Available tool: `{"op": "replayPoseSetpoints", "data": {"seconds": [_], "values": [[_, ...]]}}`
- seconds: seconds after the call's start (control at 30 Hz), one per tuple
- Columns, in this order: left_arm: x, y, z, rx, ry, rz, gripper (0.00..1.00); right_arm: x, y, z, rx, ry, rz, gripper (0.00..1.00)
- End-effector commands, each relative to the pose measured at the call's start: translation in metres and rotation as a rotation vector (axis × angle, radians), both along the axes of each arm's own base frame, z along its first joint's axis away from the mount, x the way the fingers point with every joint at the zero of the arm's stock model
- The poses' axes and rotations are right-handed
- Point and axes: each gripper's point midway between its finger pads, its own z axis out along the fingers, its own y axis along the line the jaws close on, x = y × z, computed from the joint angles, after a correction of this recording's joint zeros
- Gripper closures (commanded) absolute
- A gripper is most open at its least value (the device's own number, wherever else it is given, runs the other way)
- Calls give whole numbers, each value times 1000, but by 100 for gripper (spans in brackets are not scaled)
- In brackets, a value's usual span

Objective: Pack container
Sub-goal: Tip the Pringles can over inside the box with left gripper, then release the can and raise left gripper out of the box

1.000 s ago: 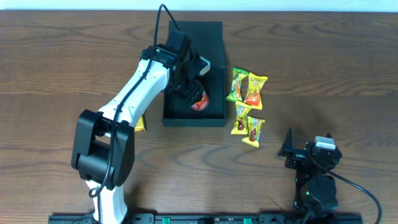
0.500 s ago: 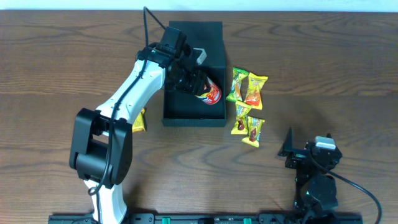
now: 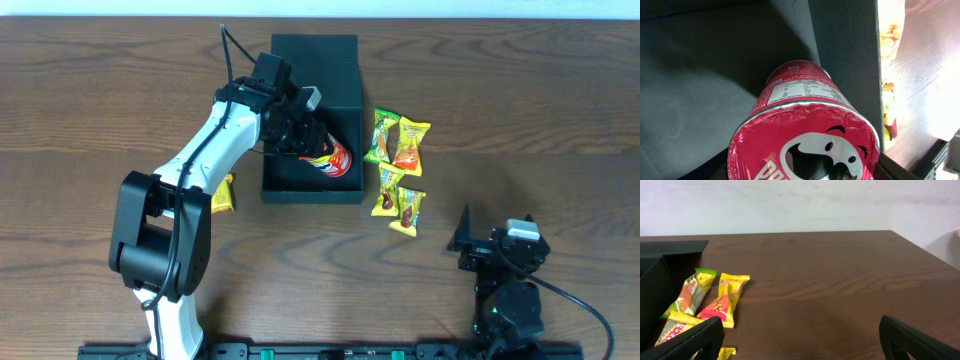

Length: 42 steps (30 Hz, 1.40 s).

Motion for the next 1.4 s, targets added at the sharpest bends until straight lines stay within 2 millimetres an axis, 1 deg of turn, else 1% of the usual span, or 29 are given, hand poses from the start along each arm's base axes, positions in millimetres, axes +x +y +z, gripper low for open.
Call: {"op": "replayPoseSetpoints", "data": {"seconds": [0.0,0.13,0.47,0.53,0.77,0.83,1.1,1.2,1.37], "values": [[-3,-4,-7,-41,49,23,35,-1,-3,0,0,2,-17,1],[3,-5,-5,-61,43,51,35,-1,-3,0,0,2,-17,1],[2,1,-11,-55,89,107,35,-1,-3,0,0,2,-17,1],[-2,4,-16,-36,101,112,31,-1,-3,0,0,2,-17,1],[-11,22,-29,80,132,136,28,-1,-3,0,0,2,-17,1],[-11,25,-31,99,132,142,23,-1,-3,0,0,2,-17,1],[-11,39,-38,183,114,145,18,-1,-3,0,0,2,-17,1],[-12,43,-40,212,106,133,13,-1,-3,0,0,2,-17,1],[-13,44,-40,217,91,102,3,-1,-3,0,0,2,-17,1]]}}
